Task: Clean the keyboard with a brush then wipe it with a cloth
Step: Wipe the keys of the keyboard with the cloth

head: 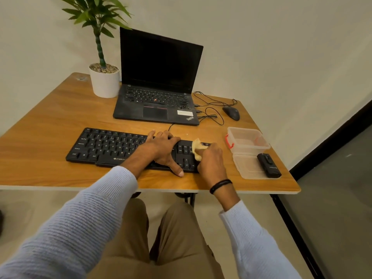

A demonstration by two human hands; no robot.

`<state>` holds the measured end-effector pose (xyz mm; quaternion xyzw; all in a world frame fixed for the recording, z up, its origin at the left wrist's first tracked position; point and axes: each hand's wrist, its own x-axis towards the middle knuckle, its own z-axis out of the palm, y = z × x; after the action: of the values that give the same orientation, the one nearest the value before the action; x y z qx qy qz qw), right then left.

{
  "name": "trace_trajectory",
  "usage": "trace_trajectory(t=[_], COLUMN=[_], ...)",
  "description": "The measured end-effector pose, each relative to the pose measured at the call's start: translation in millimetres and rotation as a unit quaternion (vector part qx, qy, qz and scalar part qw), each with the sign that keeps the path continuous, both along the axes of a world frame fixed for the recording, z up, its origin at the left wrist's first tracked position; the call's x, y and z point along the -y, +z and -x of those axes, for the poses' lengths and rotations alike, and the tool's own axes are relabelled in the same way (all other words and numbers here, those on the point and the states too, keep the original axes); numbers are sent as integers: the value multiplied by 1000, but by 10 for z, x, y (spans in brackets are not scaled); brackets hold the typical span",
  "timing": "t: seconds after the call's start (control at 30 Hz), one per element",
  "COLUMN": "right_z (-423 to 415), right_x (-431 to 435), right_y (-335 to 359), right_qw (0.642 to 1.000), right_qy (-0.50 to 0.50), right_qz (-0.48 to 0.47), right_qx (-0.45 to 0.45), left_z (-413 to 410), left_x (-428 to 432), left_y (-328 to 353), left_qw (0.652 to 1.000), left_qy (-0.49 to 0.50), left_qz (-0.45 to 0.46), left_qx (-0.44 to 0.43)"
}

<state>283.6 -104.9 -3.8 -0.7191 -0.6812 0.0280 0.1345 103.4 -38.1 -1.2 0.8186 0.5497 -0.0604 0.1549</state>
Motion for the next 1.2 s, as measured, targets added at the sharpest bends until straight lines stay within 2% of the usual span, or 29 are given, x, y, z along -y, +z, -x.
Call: trace_trajectory(t=[0.1,0.37,0.47,0.57,0.67,0.77,0.8,0.9,0.97,1.03,1.1,1.2], right_z=[-106,-2,-60,10,-7,-52,-103,-330,-463,-415,-177,167], right_x=[85,418,440,559,623,711,735,746,661,575,549,620], right_y=[-43,-197,-243,-303,-354,-345,-324,-200,-159,-173,-234,-353], right_qw=[998,999,993,996,992,996,995,977,956,942,953,978], right_qy=[-34,10,-37,2,-7,12,9,-89,-179,-223,-194,-98], right_qz=[-19,-38,-77,-84,-98,-70,-66,-100,-146,-156,-138,-131], right_qx=[-46,-29,-86,-40,-73,-45,-69,-163,-179,-195,-187,-130], left_z=[5,-17,-29,-16,-30,-18,-22,-19,-12,-16,-19,-26], left_x=[7,23,22,30,29,34,34,36,27,24,24,31], left_y=[6,12,24,39,40,45,50,62,62,60,56,53], left_qw=[1000,1000,1000,1000,1000,1000,1000,1000,1000,1000,1000,1000], left_qy=[-1,7,5,10,8,11,10,7,8,4,0,2], left_qz=[4,8,11,16,19,21,21,28,28,26,23,20], left_qx=[-2,-6,-4,-5,-5,-4,-2,3,5,0,-6,-11])
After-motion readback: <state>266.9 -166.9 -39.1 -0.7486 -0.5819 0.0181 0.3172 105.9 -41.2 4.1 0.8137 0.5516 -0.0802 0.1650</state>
